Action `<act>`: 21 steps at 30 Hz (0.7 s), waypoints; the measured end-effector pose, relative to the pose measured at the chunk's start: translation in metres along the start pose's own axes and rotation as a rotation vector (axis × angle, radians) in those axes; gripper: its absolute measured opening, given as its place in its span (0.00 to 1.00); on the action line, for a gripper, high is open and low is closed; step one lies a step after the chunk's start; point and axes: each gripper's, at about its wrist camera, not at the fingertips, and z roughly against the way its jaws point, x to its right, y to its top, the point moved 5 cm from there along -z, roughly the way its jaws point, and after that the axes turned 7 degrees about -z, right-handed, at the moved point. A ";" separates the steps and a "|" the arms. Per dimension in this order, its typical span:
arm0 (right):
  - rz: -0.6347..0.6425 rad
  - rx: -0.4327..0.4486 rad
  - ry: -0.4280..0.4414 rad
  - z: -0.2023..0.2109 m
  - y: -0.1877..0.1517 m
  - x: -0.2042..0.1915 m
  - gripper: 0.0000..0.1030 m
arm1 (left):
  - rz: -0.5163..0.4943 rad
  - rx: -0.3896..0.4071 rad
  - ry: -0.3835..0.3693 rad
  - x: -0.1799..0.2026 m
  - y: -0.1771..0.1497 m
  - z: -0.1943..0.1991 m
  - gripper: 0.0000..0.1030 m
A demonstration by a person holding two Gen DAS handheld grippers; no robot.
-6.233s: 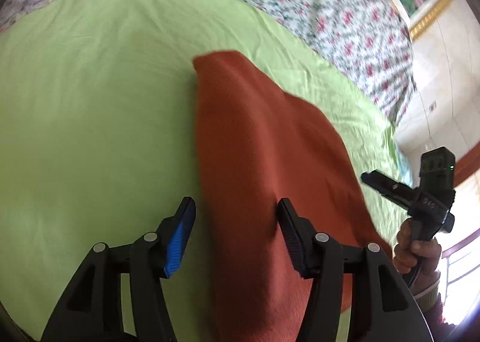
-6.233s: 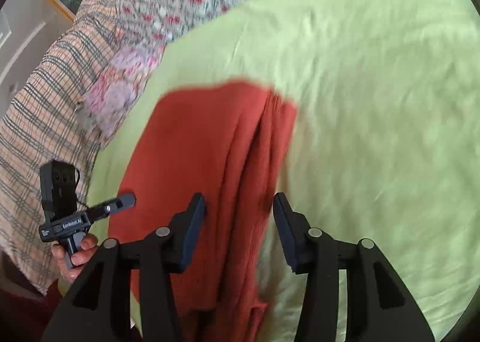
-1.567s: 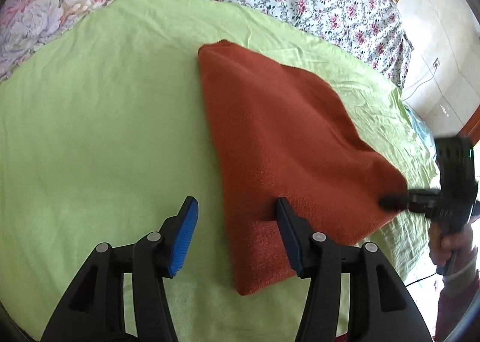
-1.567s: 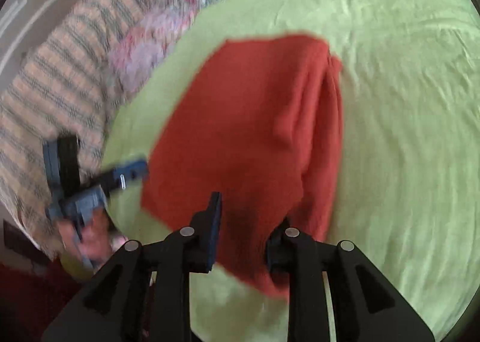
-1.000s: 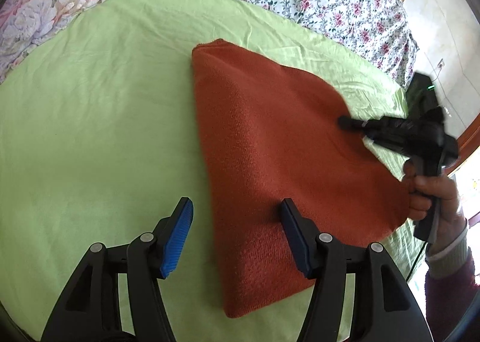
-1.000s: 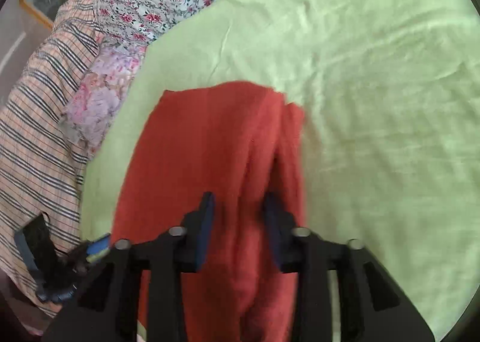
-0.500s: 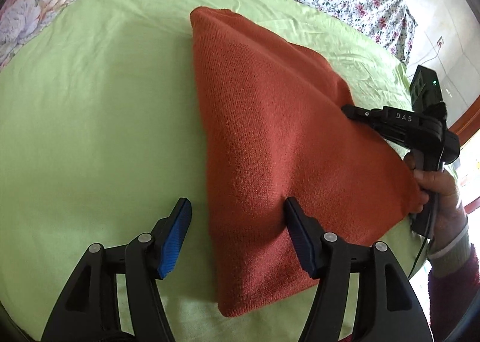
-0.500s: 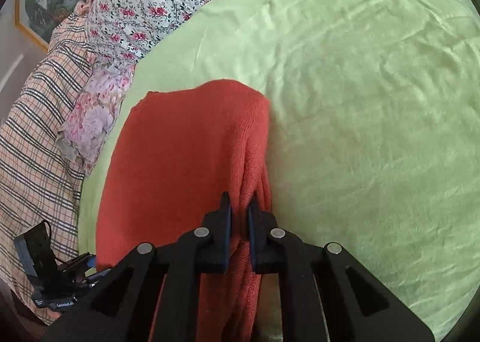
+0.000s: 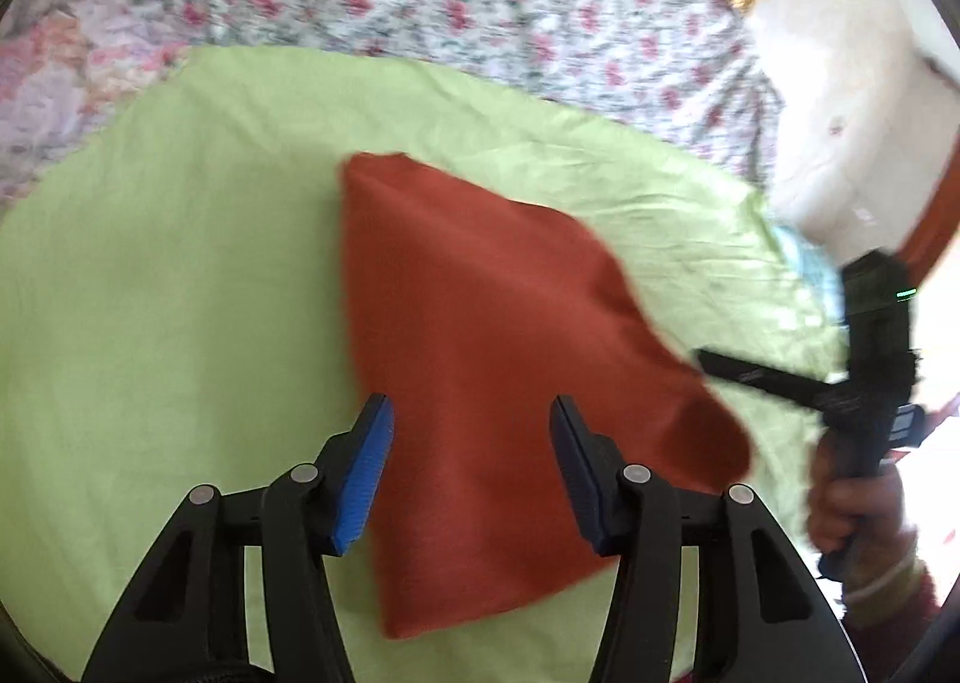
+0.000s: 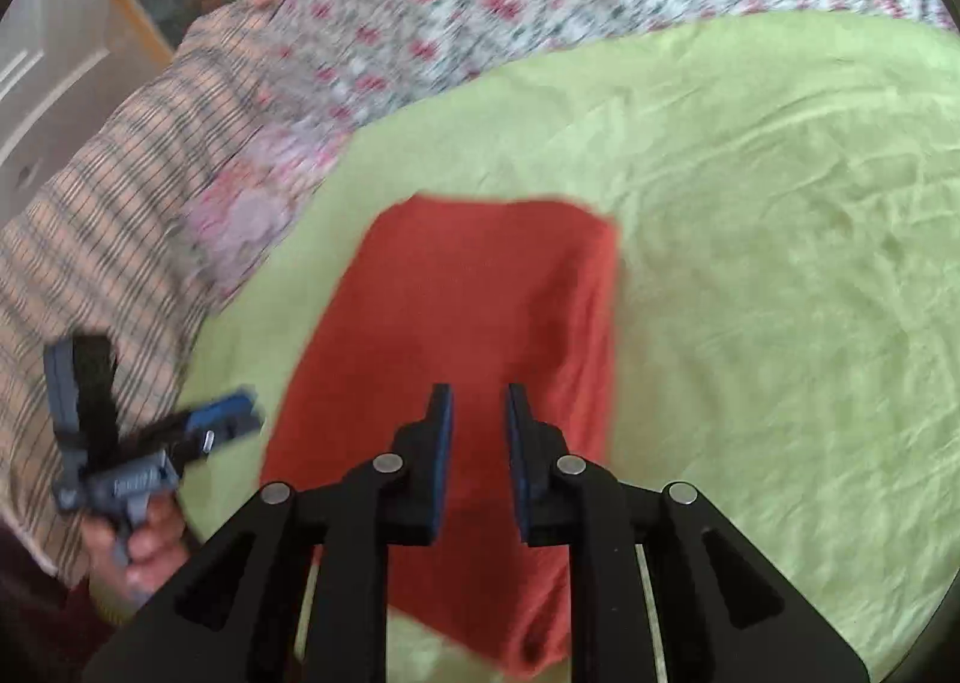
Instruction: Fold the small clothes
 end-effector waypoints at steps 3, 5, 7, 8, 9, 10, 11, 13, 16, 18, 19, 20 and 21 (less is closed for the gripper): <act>-0.004 -0.060 -0.061 -0.018 -0.015 0.011 0.18 | -0.037 -0.077 0.031 0.004 -0.016 -0.019 0.48; -0.028 -0.100 -0.113 -0.032 -0.028 0.029 0.14 | -0.080 -0.100 0.079 0.003 -0.029 -0.031 0.44; -0.023 -0.074 -0.114 -0.033 -0.031 0.032 0.10 | -0.125 -0.094 0.121 0.003 -0.035 -0.036 0.46; -0.029 -0.070 -0.115 -0.032 -0.031 0.032 0.10 | -0.131 -0.089 0.128 0.004 -0.037 -0.035 0.46; -0.029 -0.066 -0.120 -0.032 -0.031 0.031 0.10 | -0.135 -0.091 0.137 0.006 -0.036 -0.035 0.46; -0.019 -0.063 -0.131 -0.030 -0.032 0.029 0.10 | -0.137 -0.089 0.145 0.007 -0.036 -0.034 0.46; -0.010 -0.060 -0.141 -0.029 -0.032 0.027 0.10 | -0.135 -0.085 0.149 0.009 -0.036 -0.031 0.45; -0.003 -0.044 -0.145 -0.022 -0.033 0.020 0.14 | -0.124 -0.073 0.146 0.010 -0.038 -0.024 0.45; 0.040 -0.017 -0.133 -0.004 -0.038 0.004 0.15 | -0.097 -0.053 0.114 0.010 -0.043 -0.010 0.45; 0.074 -0.015 -0.102 0.006 -0.046 -0.007 0.21 | -0.082 -0.058 0.099 0.010 -0.050 -0.006 0.45; 0.086 -0.026 -0.099 0.007 -0.051 -0.010 0.24 | -0.077 -0.071 0.099 0.009 -0.056 -0.007 0.45; 0.095 -0.040 -0.111 0.006 -0.056 -0.009 0.24 | -0.077 -0.081 0.105 0.007 -0.061 -0.009 0.45; 0.102 -0.053 -0.130 0.004 -0.061 -0.006 0.24 | -0.076 -0.100 0.120 0.005 -0.068 -0.013 0.45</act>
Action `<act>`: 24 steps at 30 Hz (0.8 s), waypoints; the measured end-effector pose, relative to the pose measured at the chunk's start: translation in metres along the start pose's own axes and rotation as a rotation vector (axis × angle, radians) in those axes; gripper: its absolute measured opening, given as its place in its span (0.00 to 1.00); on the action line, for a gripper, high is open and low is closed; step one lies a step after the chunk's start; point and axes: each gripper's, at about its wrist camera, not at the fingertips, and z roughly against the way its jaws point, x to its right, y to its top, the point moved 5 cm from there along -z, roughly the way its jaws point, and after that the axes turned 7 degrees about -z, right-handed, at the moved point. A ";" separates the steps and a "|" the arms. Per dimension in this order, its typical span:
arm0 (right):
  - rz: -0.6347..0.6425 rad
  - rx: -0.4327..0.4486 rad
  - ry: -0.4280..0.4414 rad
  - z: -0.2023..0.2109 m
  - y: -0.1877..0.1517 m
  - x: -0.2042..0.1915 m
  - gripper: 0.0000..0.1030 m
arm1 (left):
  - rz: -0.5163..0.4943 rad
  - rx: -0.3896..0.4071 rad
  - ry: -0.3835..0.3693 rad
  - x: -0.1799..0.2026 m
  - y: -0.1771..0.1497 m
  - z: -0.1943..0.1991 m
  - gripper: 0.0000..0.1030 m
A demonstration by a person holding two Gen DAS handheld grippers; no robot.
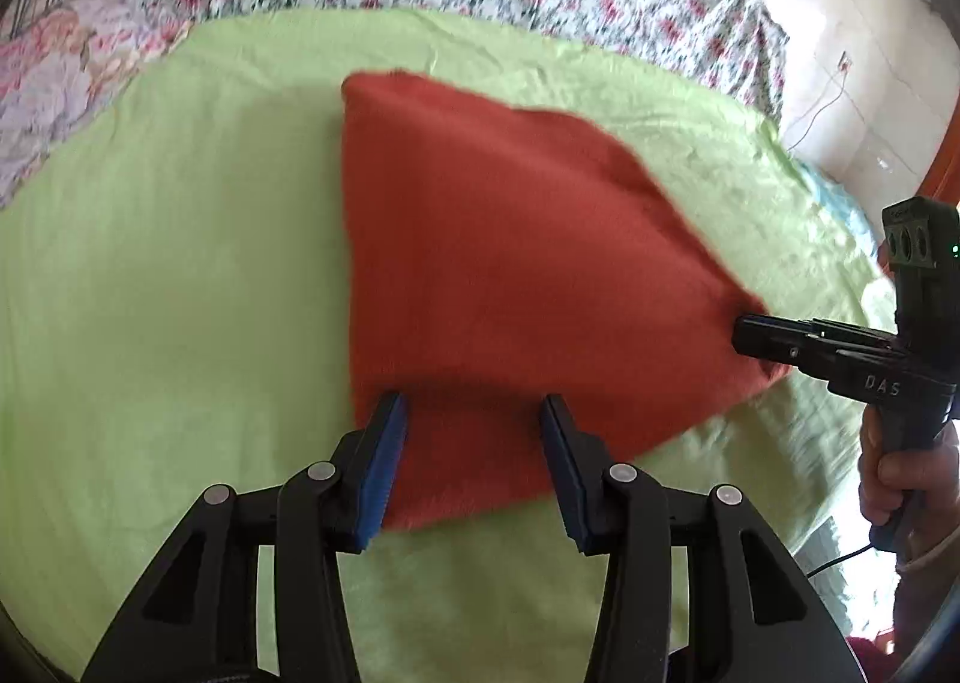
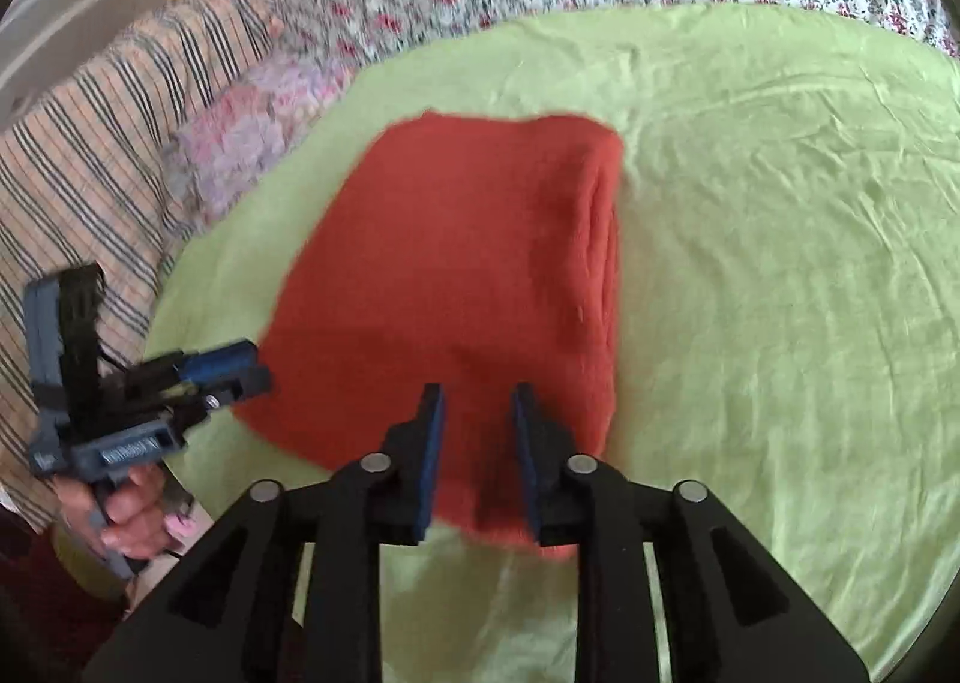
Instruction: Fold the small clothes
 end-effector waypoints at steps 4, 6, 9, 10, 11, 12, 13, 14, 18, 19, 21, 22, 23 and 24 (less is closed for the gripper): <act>-0.019 -0.026 -0.012 -0.013 -0.015 0.013 0.24 | 0.022 -0.009 -0.008 -0.008 -0.003 0.003 0.46; -0.023 -0.028 0.000 -0.009 -0.008 0.011 0.24 | 0.041 0.007 -0.018 -0.017 0.009 0.007 0.48; -0.047 0.014 0.040 0.000 0.018 0.014 0.25 | 0.071 0.018 -0.023 -0.033 0.033 0.004 0.51; -0.055 0.026 0.032 0.001 0.030 0.019 0.25 | 0.087 0.020 -0.033 -0.039 0.044 0.000 0.52; -0.062 0.039 0.012 -0.001 0.041 0.023 0.25 | 0.098 0.023 -0.034 -0.043 0.054 -0.005 0.53; -0.064 0.058 0.001 -0.002 0.051 0.025 0.25 | 0.106 0.022 -0.021 -0.048 0.065 -0.011 0.53; -0.064 0.079 0.011 -0.004 0.064 0.025 0.25 | 0.113 0.014 0.004 -0.054 0.077 -0.020 0.53; -0.068 0.089 0.025 -0.008 0.075 0.026 0.25 | 0.120 0.009 0.010 -0.059 0.085 -0.026 0.53; -0.081 0.070 0.079 -0.035 0.110 0.024 0.26 | 0.143 -0.020 0.037 -0.074 0.113 -0.056 0.56; -0.075 0.058 0.075 -0.045 0.116 0.023 0.26 | 0.145 -0.032 0.056 -0.078 0.118 -0.064 0.58; -0.056 0.014 0.011 -0.069 0.124 0.028 0.25 | 0.155 -0.058 0.085 -0.086 0.122 -0.076 0.64; -0.061 -0.005 -0.029 -0.080 0.124 0.036 0.23 | 0.156 -0.069 0.081 -0.088 0.123 -0.081 0.65; -0.066 -0.027 -0.047 -0.090 0.123 0.042 0.21 | 0.160 -0.068 0.075 -0.088 0.124 -0.083 0.66; -0.073 -0.042 -0.054 -0.098 0.121 0.047 0.21 | 0.160 -0.065 0.075 -0.087 0.124 -0.084 0.66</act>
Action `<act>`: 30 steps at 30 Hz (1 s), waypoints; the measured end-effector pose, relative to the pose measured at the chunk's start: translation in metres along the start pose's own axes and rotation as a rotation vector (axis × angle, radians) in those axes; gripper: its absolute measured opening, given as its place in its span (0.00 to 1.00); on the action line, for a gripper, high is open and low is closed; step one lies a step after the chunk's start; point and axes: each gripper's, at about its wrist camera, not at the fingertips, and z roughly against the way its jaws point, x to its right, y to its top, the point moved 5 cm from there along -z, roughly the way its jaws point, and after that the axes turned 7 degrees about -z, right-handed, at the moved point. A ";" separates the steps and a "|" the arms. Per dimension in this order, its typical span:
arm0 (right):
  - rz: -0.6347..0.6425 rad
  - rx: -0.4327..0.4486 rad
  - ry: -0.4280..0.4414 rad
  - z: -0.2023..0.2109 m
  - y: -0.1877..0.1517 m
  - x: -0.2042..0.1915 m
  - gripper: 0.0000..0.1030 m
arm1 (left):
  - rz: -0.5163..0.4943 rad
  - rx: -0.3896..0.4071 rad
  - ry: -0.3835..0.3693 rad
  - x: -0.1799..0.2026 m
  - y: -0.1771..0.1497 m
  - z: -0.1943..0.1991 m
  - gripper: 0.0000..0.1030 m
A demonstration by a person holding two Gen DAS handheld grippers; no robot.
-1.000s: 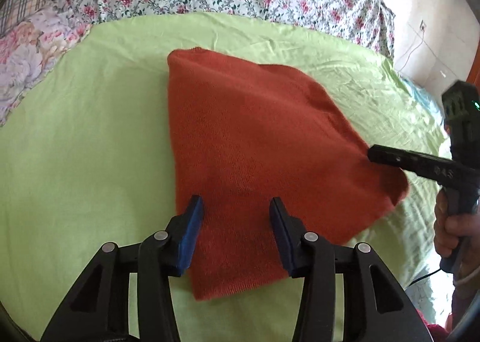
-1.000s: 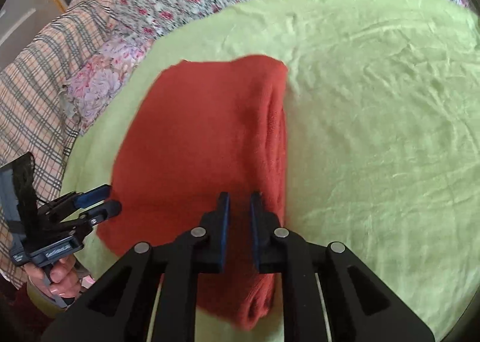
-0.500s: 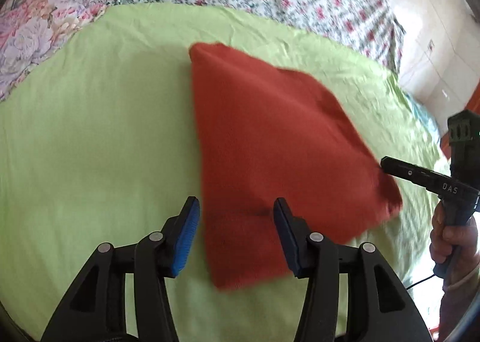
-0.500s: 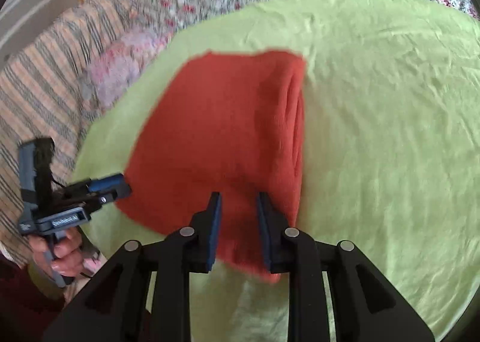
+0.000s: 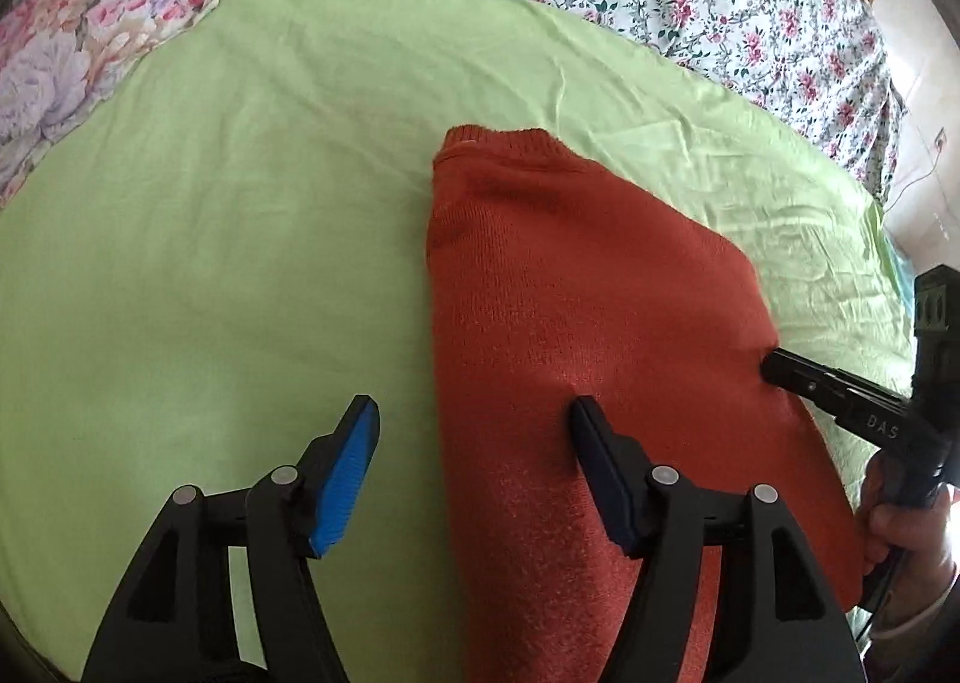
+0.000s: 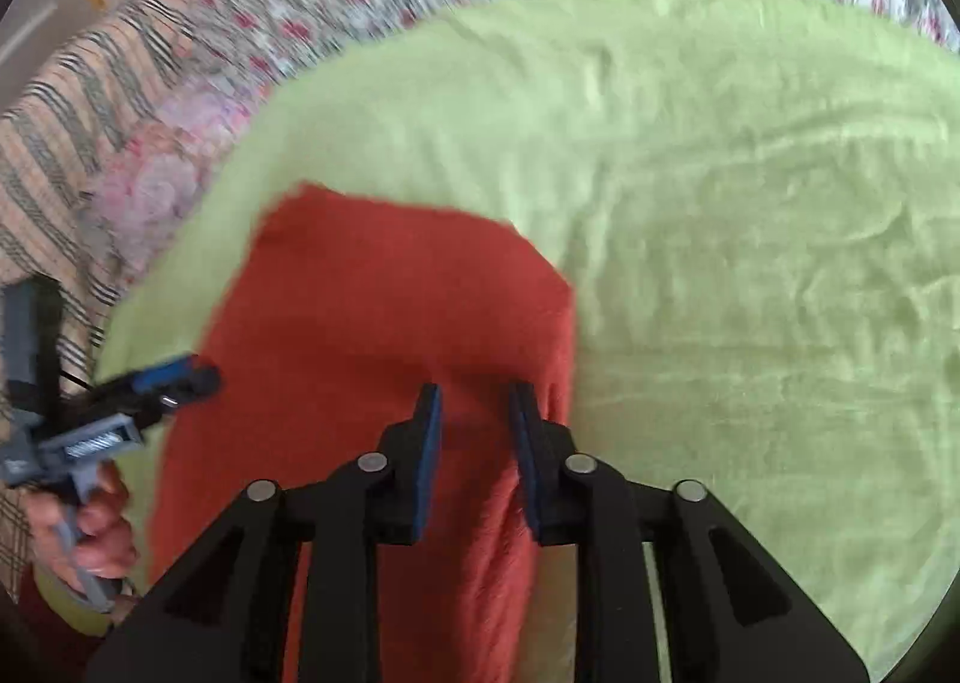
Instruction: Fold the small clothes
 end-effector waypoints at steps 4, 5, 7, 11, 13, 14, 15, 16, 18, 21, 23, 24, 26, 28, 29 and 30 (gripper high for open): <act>-0.024 0.020 0.015 0.005 -0.004 0.005 0.21 | 0.011 0.009 -0.012 0.001 -0.005 0.009 0.65; -0.035 0.026 0.024 0.009 -0.005 0.005 0.22 | 0.012 0.012 -0.011 0.003 -0.009 0.014 0.65; -0.055 0.049 0.038 0.022 -0.006 0.005 0.23 | -0.002 0.023 0.001 0.007 -0.018 0.026 0.64; -0.060 0.100 0.075 0.058 -0.022 -0.009 0.24 | -0.028 0.031 0.004 0.021 -0.044 0.045 0.64; -0.055 0.116 0.094 0.076 -0.035 -0.020 0.25 | -0.036 0.029 -0.003 0.027 -0.061 0.054 0.64; -0.051 0.121 0.105 0.085 -0.044 -0.025 0.26 | -0.039 0.026 -0.007 0.029 -0.071 0.058 0.64; -0.048 0.124 0.112 0.092 -0.052 -0.030 0.27 | -0.040 0.020 -0.007 0.031 -0.079 0.060 0.64; -0.046 0.128 0.118 0.099 -0.061 -0.036 0.28 | -0.039 0.015 -0.005 0.032 -0.090 0.064 0.64; -0.035 0.132 0.134 0.112 -0.079 -0.046 0.31 | -0.037 0.019 -0.014 0.034 -0.108 0.074 0.65; -0.002 0.137 0.133 0.129 -0.108 -0.061 0.33 | -0.043 0.018 -0.008 0.033 -0.126 0.084 0.65; 0.010 0.134 0.134 0.138 -0.128 -0.067 0.34 | -0.050 0.013 0.005 0.032 -0.140 0.090 0.65; 0.010 0.127 0.132 0.139 -0.135 -0.068 0.34 | -0.052 0.013 0.010 0.032 -0.146 0.092 0.65; 0.009 0.114 0.124 0.139 -0.149 -0.068 0.35 | -0.045 0.008 0.013 0.029 -0.157 0.095 0.65; 0.000 0.098 0.112 0.137 -0.160 -0.066 0.35 | -0.032 0.007 0.011 0.027 -0.165 0.099 0.65; -0.006 0.090 0.109 0.136 -0.165 -0.064 0.35 | -0.029 0.008 0.012 0.026 -0.169 0.102 0.65; -0.012 0.084 0.108 0.135 -0.171 -0.062 0.35 | -0.029 0.009 0.016 0.026 -0.172 0.104 0.65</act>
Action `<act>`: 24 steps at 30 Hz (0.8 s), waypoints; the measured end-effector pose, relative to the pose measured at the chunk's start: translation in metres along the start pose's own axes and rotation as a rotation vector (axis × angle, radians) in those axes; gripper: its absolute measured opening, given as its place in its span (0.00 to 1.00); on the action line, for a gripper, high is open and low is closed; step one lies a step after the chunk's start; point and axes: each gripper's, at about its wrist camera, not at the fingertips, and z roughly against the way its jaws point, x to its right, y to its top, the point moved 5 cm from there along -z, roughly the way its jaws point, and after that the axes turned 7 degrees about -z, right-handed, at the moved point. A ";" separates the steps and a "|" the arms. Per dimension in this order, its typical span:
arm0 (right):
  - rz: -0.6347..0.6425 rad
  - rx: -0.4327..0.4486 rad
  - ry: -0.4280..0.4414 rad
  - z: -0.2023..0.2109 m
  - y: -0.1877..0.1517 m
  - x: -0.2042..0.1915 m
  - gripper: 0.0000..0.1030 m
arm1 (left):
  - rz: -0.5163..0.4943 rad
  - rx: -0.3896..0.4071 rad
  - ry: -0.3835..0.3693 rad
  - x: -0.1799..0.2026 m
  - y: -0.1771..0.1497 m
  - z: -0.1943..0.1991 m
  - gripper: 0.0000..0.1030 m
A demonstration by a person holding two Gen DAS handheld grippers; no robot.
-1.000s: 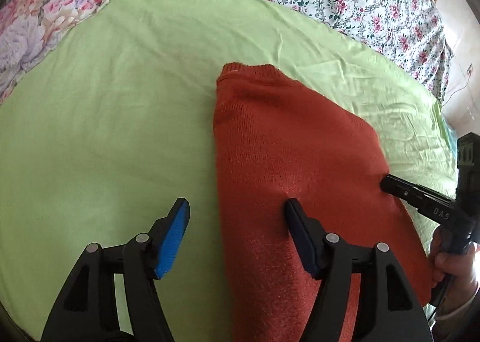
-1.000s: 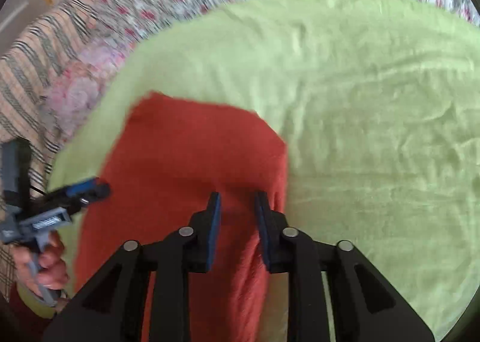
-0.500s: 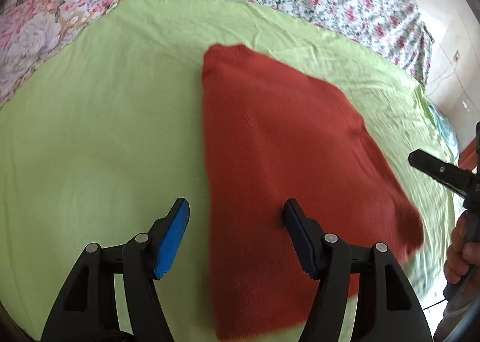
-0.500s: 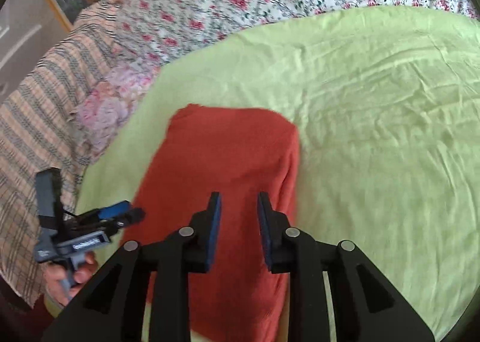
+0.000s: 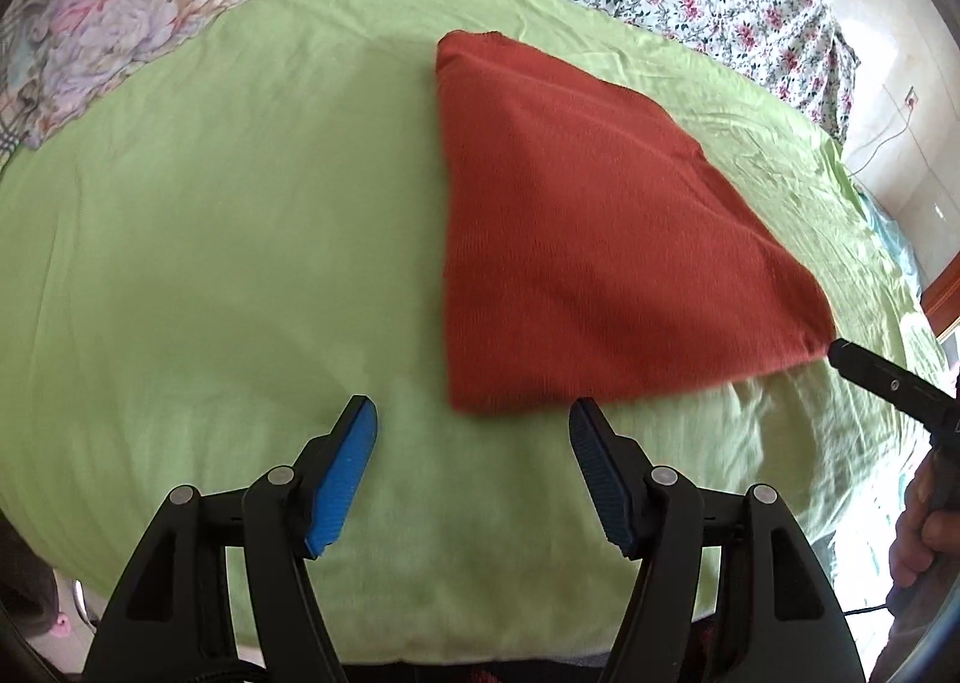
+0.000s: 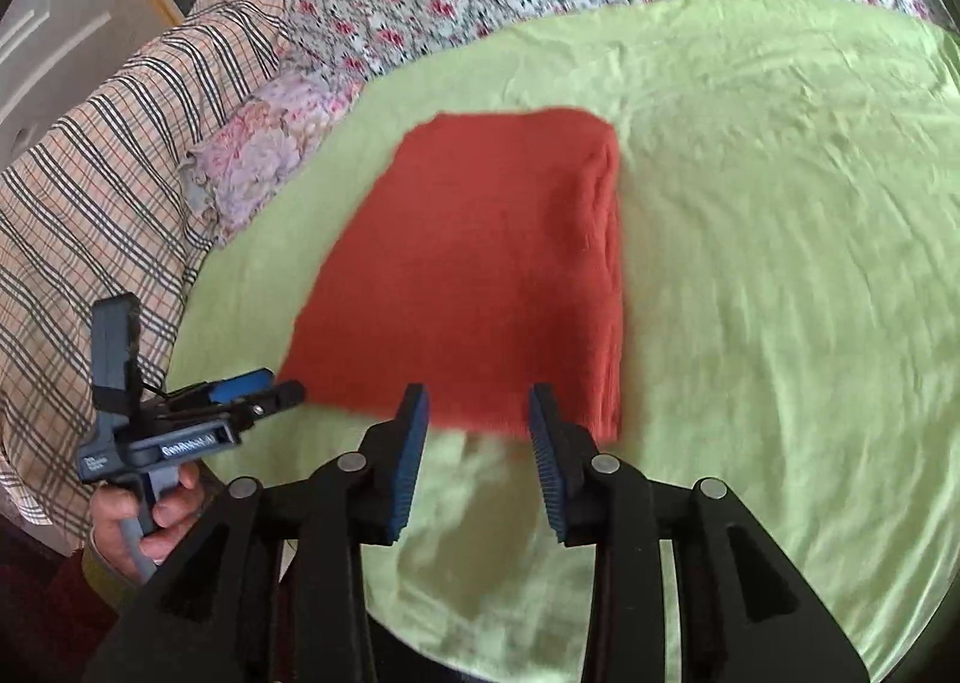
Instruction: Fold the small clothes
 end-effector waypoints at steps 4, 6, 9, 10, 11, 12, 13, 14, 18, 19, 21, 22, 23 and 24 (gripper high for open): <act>-0.005 0.000 -0.011 0.002 -0.013 0.001 0.41 | -0.006 0.016 0.025 0.003 -0.012 0.011 0.70; -0.004 -0.002 -0.018 0.001 -0.020 0.000 0.47 | -0.013 0.020 0.027 0.003 -0.016 0.014 0.72; 0.011 -0.015 -0.026 -0.001 -0.028 -0.004 0.48 | -0.028 0.023 0.033 0.007 -0.024 0.020 0.77; 0.019 -0.020 -0.025 -0.001 -0.032 -0.007 0.50 | -0.036 0.023 0.035 0.008 -0.026 0.022 0.78; 0.024 -0.021 -0.023 -0.001 -0.034 -0.009 0.53 | -0.044 0.024 0.038 0.009 -0.028 0.024 0.78; 0.027 -0.021 -0.023 0.000 -0.036 -0.010 0.55 | -0.054 0.023 0.047 0.009 -0.031 0.028 0.78; 0.031 -0.020 -0.025 0.003 -0.039 -0.011 0.59 | -0.060 0.023 0.059 0.010 -0.034 0.031 0.78; 0.033 -0.020 -0.028 0.005 -0.042 -0.012 0.62 | -0.067 0.024 0.064 0.009 -0.035 0.034 0.80; 0.054 -0.027 -0.056 0.018 -0.058 -0.017 0.73 | -0.104 0.042 0.107 0.007 -0.043 0.052 0.83; 0.068 -0.028 -0.069 0.022 -0.063 -0.017 0.77 | -0.116 0.050 0.122 0.007 -0.044 0.056 0.84; 0.097 -0.029 -0.101 0.027 -0.070 -0.018 0.82 | -0.131 0.054 0.138 0.005 -0.043 0.059 0.86; 0.111 -0.032 -0.114 0.028 -0.073 -0.018 0.83 | -0.138 0.057 0.142 0.006 -0.042 0.060 0.86; 0.121 -0.035 -0.122 0.029 -0.074 -0.017 0.84 | -0.144 0.060 0.140 0.005 -0.040 0.059 0.87; 0.129 -0.036 -0.128 0.029 -0.074 -0.017 0.85 | -0.151 0.061 0.141 0.005 -0.038 0.058 0.87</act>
